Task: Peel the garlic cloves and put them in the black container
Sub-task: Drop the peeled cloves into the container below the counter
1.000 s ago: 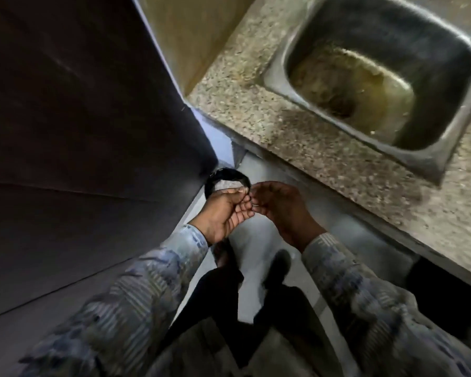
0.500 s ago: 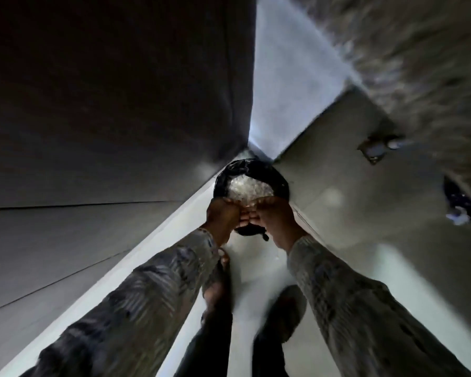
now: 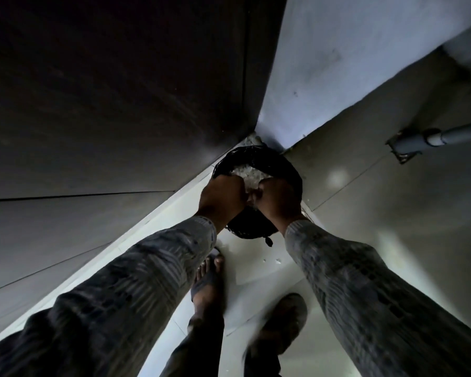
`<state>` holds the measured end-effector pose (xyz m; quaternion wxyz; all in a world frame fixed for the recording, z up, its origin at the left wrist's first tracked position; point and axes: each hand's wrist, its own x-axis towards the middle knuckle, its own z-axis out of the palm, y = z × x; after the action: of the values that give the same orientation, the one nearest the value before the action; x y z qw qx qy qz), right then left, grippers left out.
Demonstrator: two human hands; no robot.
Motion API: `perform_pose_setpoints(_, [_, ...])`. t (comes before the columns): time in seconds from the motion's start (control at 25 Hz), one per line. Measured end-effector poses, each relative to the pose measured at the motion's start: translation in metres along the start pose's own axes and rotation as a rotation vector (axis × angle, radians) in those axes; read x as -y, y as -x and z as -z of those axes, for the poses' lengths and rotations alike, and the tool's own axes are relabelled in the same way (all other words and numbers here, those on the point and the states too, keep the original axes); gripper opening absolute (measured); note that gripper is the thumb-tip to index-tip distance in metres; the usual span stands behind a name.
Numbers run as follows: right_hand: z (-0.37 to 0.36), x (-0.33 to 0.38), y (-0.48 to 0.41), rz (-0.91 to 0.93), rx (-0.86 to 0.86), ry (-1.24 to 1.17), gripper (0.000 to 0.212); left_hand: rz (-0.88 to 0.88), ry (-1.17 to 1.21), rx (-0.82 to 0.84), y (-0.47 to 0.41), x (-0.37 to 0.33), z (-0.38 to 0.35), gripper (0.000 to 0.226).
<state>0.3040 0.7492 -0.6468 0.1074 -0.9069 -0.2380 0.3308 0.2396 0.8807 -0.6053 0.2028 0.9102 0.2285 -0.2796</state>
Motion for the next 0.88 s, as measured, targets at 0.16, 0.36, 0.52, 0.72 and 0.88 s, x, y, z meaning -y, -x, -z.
perform_pose_setpoints(0.16, [0.017, 0.011, 0.011, 0.012, 0.045, -0.043, 0.014, -0.093, -0.062, 0.022, 0.013, -0.003, 0.011, 0.026])
perform_pose_setpoints(0.36, [0.070, 0.030, 0.055, -0.096, 0.136, -0.203, 0.031, 0.023, 0.126, -0.086, 0.053, -0.011, 0.046, 0.039])
perform_pose_setpoints(0.52, [0.106, 0.040, 0.084, -0.102, 0.277, -0.428, 0.080, 0.103, 0.344, -0.113, 0.090, -0.019, 0.069, 0.061])
perform_pose_setpoints(0.72, [0.191, 0.069, 0.166, -0.011, 0.128, -0.569, 0.047, 0.012, 0.441, -0.108, 0.159, -0.047, 0.140, 0.075])
perform_pose_setpoints(0.88, [0.269, 0.094, 0.256, 0.014, 0.036, -0.675, 0.063, -0.029, 0.469, -0.143, 0.236, -0.076, 0.202, 0.069])
